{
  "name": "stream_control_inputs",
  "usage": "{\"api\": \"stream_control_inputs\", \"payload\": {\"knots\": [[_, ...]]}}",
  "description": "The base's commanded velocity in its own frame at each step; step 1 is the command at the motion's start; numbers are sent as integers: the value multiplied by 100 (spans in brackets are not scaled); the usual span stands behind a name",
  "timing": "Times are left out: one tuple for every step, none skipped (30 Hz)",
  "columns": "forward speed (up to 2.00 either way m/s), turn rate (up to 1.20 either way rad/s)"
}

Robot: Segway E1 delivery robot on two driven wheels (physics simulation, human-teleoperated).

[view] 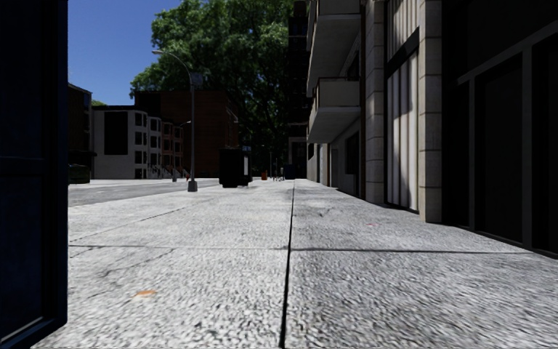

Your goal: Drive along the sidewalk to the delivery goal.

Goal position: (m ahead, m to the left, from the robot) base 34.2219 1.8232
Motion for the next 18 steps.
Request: {"api": "stream_control_inputs", "payload": {"knots": [[200,0],[200,0],[200,0],[200,0],[200,0],[200,0],[200,0],[200,0],[200,0],[200,0],[200,0],[200,0],[200,0],[200,0],[200,0],[200,0],[200,0],[200,0]]}}
